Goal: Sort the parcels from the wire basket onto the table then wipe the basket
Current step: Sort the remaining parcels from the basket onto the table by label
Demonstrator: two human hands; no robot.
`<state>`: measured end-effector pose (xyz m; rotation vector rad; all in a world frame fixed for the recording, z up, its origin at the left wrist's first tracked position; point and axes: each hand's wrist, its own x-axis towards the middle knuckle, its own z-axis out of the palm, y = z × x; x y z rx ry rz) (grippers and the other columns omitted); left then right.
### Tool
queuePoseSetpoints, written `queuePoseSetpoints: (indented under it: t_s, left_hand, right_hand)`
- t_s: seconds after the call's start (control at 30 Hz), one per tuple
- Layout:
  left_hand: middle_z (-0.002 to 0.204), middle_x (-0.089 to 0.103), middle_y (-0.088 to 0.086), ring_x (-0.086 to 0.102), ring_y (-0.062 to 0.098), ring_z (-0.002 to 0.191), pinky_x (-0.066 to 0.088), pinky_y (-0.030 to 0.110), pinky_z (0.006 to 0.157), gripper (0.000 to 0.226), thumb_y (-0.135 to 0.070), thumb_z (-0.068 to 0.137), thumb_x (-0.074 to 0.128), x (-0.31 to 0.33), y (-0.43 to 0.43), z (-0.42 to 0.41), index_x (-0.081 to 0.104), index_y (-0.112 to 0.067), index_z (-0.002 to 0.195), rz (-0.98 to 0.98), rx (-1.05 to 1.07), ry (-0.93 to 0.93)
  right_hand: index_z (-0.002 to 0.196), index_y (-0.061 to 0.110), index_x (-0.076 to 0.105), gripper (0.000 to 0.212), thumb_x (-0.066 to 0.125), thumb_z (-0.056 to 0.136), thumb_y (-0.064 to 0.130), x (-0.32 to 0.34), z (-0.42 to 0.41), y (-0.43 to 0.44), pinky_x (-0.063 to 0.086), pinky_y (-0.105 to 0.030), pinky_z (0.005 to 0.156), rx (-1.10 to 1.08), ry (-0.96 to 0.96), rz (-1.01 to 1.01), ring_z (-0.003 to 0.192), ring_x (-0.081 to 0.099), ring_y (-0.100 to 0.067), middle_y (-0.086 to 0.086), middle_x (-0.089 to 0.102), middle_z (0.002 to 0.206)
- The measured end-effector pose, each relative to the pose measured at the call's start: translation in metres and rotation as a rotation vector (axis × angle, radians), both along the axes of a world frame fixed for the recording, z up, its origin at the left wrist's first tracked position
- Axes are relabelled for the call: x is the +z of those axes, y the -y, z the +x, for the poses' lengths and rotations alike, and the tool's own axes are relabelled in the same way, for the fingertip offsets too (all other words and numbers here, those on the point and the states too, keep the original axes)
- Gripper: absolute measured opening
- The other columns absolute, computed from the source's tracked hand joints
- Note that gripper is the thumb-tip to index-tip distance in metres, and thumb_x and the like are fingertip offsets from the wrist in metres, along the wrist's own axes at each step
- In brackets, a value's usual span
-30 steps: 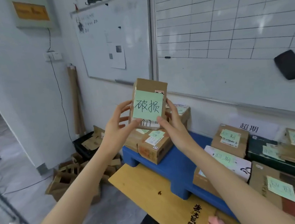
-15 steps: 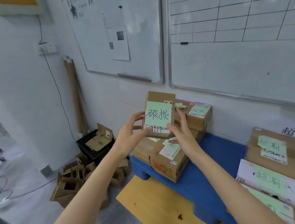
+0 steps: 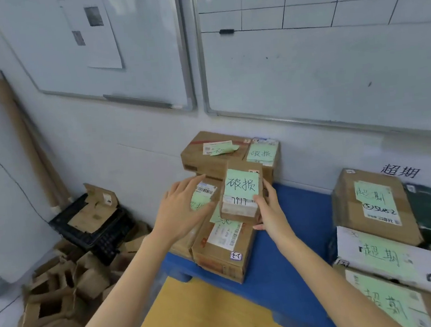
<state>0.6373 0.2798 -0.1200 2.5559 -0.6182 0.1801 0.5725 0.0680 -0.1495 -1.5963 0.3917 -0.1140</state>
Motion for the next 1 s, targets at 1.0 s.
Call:
queuePoseSetpoints:
  t_s: [1.0]
  left_hand:
    - [0.158, 0.033, -0.006, 0.031, 0.023, 0.143, 0.027, 0.043, 0.113, 0.084, -0.072, 0.079, 0.024, -0.045, -0.006, 0.105, 0.032, -0.031, 0.153, 0.162, -0.288, 0.077]
  right_hand:
    - [0.147, 0.042, 0.028, 0.082, 0.077, 0.082, 0.04, -0.028, 0.017, 0.006, 0.043, -0.037, 0.106, -0.057, -0.074, -0.623, 0.128, 0.044, -0.01, 0.011, 0.038, 0.146]
